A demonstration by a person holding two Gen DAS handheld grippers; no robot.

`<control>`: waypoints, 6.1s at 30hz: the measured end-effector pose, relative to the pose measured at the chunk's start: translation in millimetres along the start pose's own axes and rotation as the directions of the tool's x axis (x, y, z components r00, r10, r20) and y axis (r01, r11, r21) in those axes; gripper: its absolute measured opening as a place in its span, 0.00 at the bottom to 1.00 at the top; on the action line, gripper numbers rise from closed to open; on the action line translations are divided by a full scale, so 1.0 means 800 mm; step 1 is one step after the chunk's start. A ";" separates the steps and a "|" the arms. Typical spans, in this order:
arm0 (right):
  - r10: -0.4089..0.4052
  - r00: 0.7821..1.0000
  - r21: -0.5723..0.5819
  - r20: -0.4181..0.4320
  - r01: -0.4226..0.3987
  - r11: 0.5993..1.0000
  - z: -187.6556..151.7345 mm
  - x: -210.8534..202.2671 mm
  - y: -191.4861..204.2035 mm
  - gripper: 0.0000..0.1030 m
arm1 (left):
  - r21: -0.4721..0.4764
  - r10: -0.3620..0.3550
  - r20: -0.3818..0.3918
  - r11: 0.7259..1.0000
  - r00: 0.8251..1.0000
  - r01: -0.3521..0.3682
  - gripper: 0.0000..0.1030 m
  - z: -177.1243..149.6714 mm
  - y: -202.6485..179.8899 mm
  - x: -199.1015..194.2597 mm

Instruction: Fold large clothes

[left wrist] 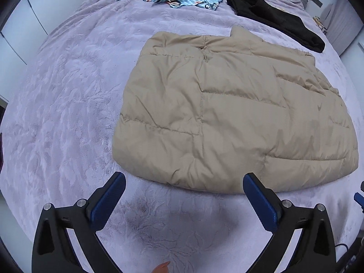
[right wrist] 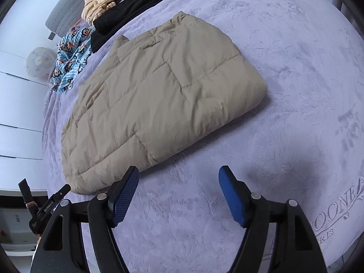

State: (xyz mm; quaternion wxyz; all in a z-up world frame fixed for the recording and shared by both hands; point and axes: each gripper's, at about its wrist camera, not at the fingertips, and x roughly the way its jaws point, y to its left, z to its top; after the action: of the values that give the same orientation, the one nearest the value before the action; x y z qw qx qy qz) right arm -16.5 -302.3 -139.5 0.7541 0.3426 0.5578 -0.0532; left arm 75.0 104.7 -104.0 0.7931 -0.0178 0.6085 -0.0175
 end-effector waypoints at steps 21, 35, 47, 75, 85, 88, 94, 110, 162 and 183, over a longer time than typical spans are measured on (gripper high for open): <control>0.292 0.956 0.256 -0.024 -0.276 0.926 -0.007 0.049 -0.035 1.00 | -0.283 -0.277 -0.055 0.926 0.959 0.252 1.00 -0.039 0.038 0.044; 0.424 0.904 0.389 0.051 -0.409 0.826 0.010 0.084 -0.071 1.00 | -0.539 -0.507 0.095 0.697 0.857 0.472 1.00 -0.042 0.103 0.095; 0.565 0.821 0.427 0.081 -0.541 0.725 0.051 0.151 -0.052 1.00 | -0.537 -0.531 0.147 0.666 0.834 0.518 1.00 0.009 0.058 0.141; 0.446 0.886 0.336 0.124 -0.461 0.822 -0.025 0.071 -0.032 0.21 | -0.233 -0.652 0.105 0.718 0.751 0.656 0.20 -0.027 0.091 0.031; 0.425 0.903 0.388 0.067 -0.416 0.823 -0.097 0.051 -0.064 0.21 | -0.271 -0.600 0.026 0.766 0.800 0.583 0.20 -0.129 0.098 0.007; 0.425 0.904 0.405 0.034 -0.402 0.822 -0.111 0.058 -0.081 0.23 | -0.292 -0.533 -0.004 0.810 0.846 0.508 0.23 -0.151 0.092 0.017; 0.408 0.913 0.410 -0.023 -0.364 0.836 -0.101 0.067 -0.081 0.47 | -0.288 -0.391 -0.028 0.884 0.920 0.367 0.45 -0.176 0.099 -0.017; 0.151 0.982 -0.006 0.115 -0.151 0.989 -0.114 -0.077 -0.034 0.13 | -0.129 -0.132 0.050 0.982 0.990 0.137 0.45 -0.142 0.101 -0.059; 0.008 1.000 -0.236 0.027 -0.001 0.972 -0.035 0.100 0.171 0.19 | 0.069 -0.096 0.038 0.993 0.995 0.093 1.00 0.007 -0.003 0.024; -0.014 0.999 -0.169 -0.035 0.008 0.986 -0.043 0.088 0.156 0.47 | 0.050 -0.065 -0.060 0.996 0.996 0.068 1.00 0.011 0.035 0.014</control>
State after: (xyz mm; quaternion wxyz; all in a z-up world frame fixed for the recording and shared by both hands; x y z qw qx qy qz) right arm 39.5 -166.6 -149.4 0.7698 0.2753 0.5758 -0.0038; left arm 86.7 132.2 -114.2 0.7742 -0.0167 0.6299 -0.0601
